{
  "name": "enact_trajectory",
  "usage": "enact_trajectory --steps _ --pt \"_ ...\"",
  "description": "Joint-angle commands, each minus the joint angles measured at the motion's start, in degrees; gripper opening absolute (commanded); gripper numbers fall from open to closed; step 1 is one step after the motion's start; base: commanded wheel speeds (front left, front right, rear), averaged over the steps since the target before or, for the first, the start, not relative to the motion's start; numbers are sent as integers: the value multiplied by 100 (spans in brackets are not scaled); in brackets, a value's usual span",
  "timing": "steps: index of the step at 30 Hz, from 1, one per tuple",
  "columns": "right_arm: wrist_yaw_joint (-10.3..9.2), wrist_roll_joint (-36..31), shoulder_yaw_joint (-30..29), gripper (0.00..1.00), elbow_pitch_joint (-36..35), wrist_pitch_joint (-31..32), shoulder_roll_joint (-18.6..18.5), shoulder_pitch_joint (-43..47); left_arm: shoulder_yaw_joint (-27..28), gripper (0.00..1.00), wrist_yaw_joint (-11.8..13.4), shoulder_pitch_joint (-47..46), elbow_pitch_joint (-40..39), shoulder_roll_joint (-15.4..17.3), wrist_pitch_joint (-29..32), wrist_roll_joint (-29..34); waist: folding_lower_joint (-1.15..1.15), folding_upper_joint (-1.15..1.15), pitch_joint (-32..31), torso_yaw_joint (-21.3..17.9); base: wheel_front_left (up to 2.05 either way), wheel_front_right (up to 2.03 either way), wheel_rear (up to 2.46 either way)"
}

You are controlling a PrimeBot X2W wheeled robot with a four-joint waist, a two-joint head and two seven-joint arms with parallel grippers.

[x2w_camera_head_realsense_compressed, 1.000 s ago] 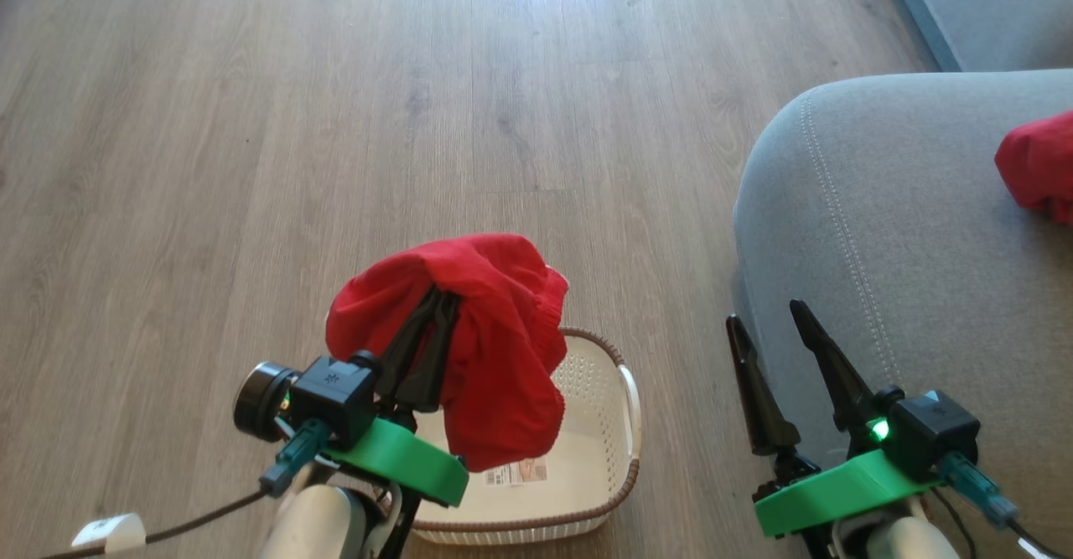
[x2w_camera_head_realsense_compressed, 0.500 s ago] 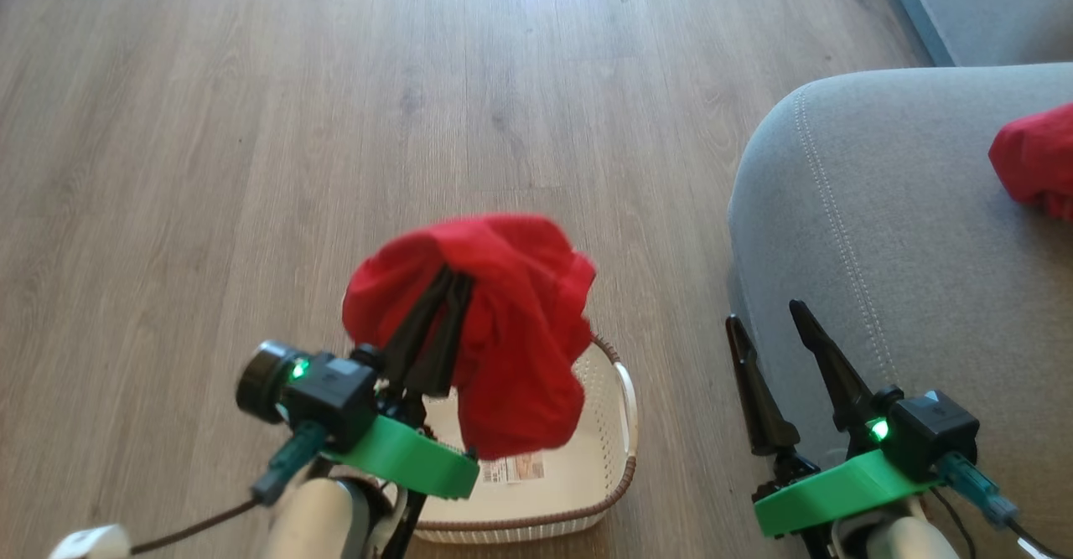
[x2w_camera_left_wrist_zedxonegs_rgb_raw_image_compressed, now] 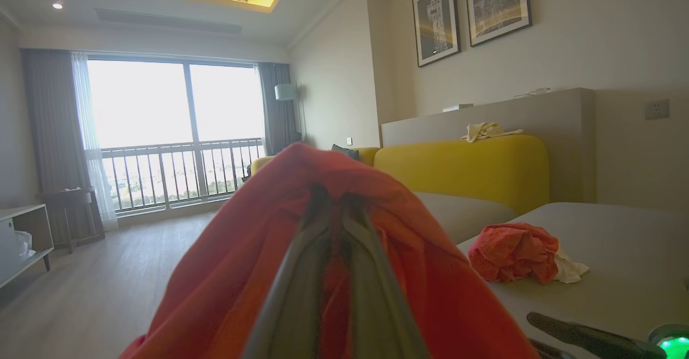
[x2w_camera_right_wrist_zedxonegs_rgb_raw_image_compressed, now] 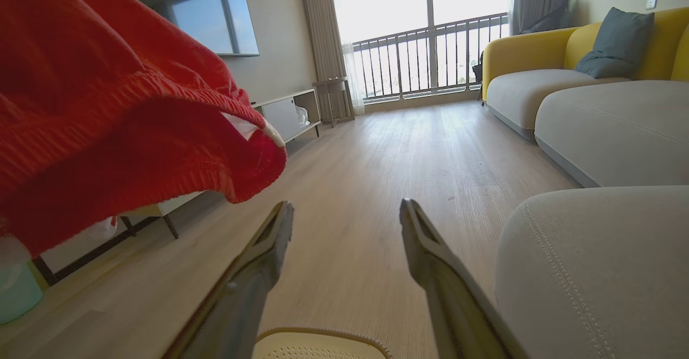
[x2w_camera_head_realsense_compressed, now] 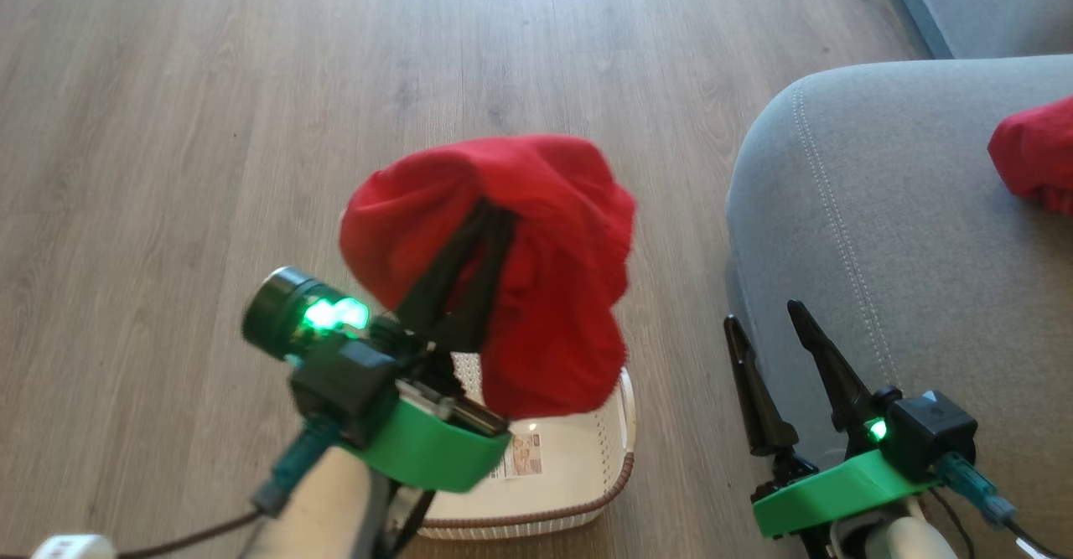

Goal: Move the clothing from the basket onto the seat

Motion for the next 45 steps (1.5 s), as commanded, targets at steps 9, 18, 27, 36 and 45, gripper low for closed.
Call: enact_trajectory --steps 9,18,27,36,45 --pt "-1 -53 178 100 -199 -38 20 -200 -227 0 -138 -248 -3 -4 -55 179 0 0 8 -93 0 0 0" --pt "-1 -140 189 100 -271 -38 20 -198 -196 0 -147 -203 128 -4 -55 161 0 0 6 -162 0 0 0" --pt "-1 -55 1280 100 -455 -38 -459 -239 -70 0 -173 -117 249 -4 -55 224 0 0 20 -202 0 0 0" --pt "-1 292 2407 100 -1203 -38 -1850 -537 31 0 -193 -80 425 -4 -55 306 0 0 83 -235 0 0 0" --pt "-1 669 2757 100 -1982 -38 -2827 -738 186 0 -221 -60 539 -4 -55 366 0 0 130 -277 0 0 0"
